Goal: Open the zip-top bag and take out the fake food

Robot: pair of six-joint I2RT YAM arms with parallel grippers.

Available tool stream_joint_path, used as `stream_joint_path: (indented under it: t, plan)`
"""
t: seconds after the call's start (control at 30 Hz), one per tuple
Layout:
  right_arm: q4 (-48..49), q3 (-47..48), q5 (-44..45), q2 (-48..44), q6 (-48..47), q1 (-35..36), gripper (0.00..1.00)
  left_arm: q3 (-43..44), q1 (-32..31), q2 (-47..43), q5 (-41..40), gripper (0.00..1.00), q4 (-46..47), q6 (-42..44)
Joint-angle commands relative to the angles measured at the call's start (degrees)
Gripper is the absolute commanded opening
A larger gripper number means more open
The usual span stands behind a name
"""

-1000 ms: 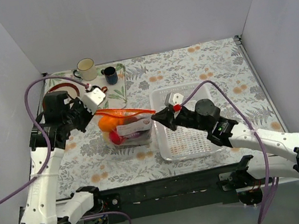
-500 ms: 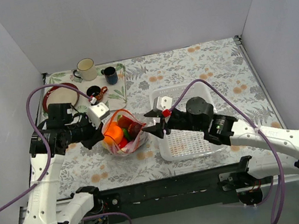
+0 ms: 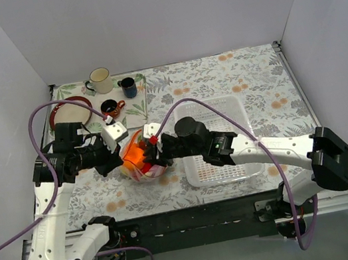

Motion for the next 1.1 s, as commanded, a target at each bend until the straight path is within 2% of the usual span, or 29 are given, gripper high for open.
stream_joint_path:
  t: [0.0,0.07,0.1,0.13,0.17,0.2,0.23,0.27,0.3,0.33,0.53,0.63,0.73,0.93,1.07]
  plan:
    - [-1.1,-2.1,0.9,0.0,0.8,0.5,0.31,0.4,0.3,-1.2,2.8,0.0,-0.3,0.8]
    - [-1.6,-2.3,0.8,0.4,0.8,0.5,0.36,0.7,0.3,-1.1,3.8,0.0,-0.5,0.9]
    - [-2.4,-2.2,0.7,0.9,1.0,0.5,0.5,0.8,0.3,-1.0,4.2,0.0,-0.6,0.9]
    - [-3.0,-2.0,0.7,1.6,1.2,0.5,0.57,0.8,0.3,-0.8,4.7,0.0,-0.5,0.3]
    - [-3.5,-1.9,0.8,1.9,1.2,0.6,0.66,0.8,0.3,-0.5,5.9,0.08,-0.4,0.0]
    - [-4.0,-2.0,1.1,2.3,1.4,0.7,0.8,0.8,0.2,-0.3,6.4,0.25,0.0,-0.4]
    - [-5.1,-2.3,2.0,2.6,1.4,0.8,0.86,0.6,0.3,0.0,6.9,0.55,0.8,-2.5]
    - [-5.5,-3.0,2.4,2.5,1.4,1.1,0.9,0.5,0.2,0.2,7.5,0.69,1.5,-3.2]
    - [-5.6,-3.5,2.8,2.4,1.3,1.4,0.99,0.1,0.3,0.3,7.6,0.78,2.4,-4.3]
    - [-5.8,-5.0,4.2,1.8,1.3,1.7,0.99,-0.2,0.3,0.4,7.1,0.8,5.3,-5.5]
    - [-6.2,-9.6,10.8,0.2,0.1,4.6,0.99,-1.3,0.3,2.6,0.1,0.83,19.5,-10.8]
    - [-5.5,-11.7,12.3,0.2,0.6,5.4,0.99,-7.0,0.3,6.2,-4.6,0.75,26.2,-10.9]
    - [-3.1,-14.0,14.1,-0.4,1.2,5.9,0.98,-14.1,0.3,10.9,-5.3,0.66,30.8,-9.8]
    - [2.7,-18.0,13.0,-1.2,0.4,7.0,0.99,-20.2,0.2,16.9,-4.5,0.55,34.8,-11.0]
    - [2.9,-17.3,13.1,1.4,-0.4,7.1,0.99,-20.5,0.3,16.3,-2.3,0.54,34.0,-12.1]
